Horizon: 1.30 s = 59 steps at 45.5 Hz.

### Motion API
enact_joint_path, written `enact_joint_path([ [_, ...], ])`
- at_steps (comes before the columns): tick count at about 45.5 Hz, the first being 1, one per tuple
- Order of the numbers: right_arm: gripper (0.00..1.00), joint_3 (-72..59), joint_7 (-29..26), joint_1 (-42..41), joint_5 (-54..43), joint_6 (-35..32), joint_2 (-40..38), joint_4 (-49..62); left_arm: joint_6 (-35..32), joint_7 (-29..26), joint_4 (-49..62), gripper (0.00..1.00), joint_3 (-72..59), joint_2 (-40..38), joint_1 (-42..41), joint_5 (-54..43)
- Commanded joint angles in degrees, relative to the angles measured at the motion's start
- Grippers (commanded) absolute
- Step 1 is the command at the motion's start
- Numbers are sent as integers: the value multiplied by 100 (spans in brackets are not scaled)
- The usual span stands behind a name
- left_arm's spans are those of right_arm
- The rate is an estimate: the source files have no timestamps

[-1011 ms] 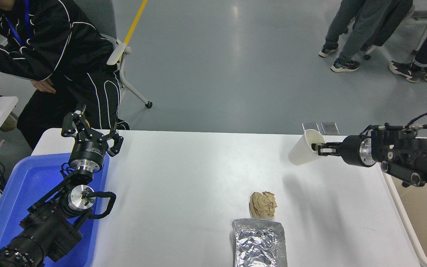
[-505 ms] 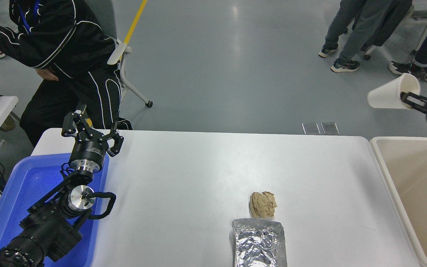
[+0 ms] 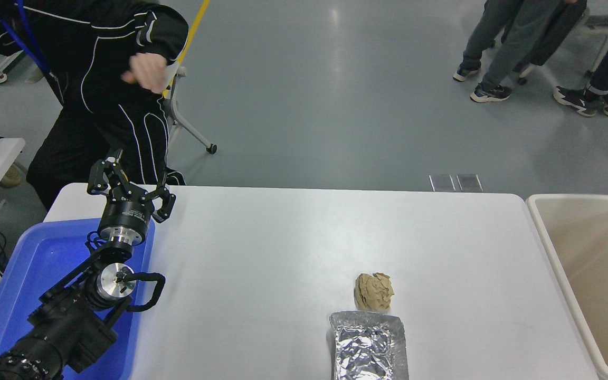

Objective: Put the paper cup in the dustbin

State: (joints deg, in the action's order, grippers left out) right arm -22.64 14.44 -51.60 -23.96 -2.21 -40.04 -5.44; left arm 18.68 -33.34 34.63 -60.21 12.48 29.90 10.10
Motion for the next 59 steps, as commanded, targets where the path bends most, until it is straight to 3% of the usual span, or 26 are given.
enact_joint_path([
  [1,0,5,-1031,317,225,-7,40,140,4,3,0,100,0,0,-2,0],
  [24,0,146,-1093,1160,295,116,1147,306,4,3,0,100,0,0,7,0],
  [51,0,322,-1084,1407,331,133,1323,298,-5,-5,0,100,0,0,-2,0],
  [55,23,330,-1084,1398,331,177,1314,298,4,3,0,100,0,0,-2,0],
  [59,58,330,-1075,1363,331,344,1305,298,4,3,0,100,0,0,-2,0],
])
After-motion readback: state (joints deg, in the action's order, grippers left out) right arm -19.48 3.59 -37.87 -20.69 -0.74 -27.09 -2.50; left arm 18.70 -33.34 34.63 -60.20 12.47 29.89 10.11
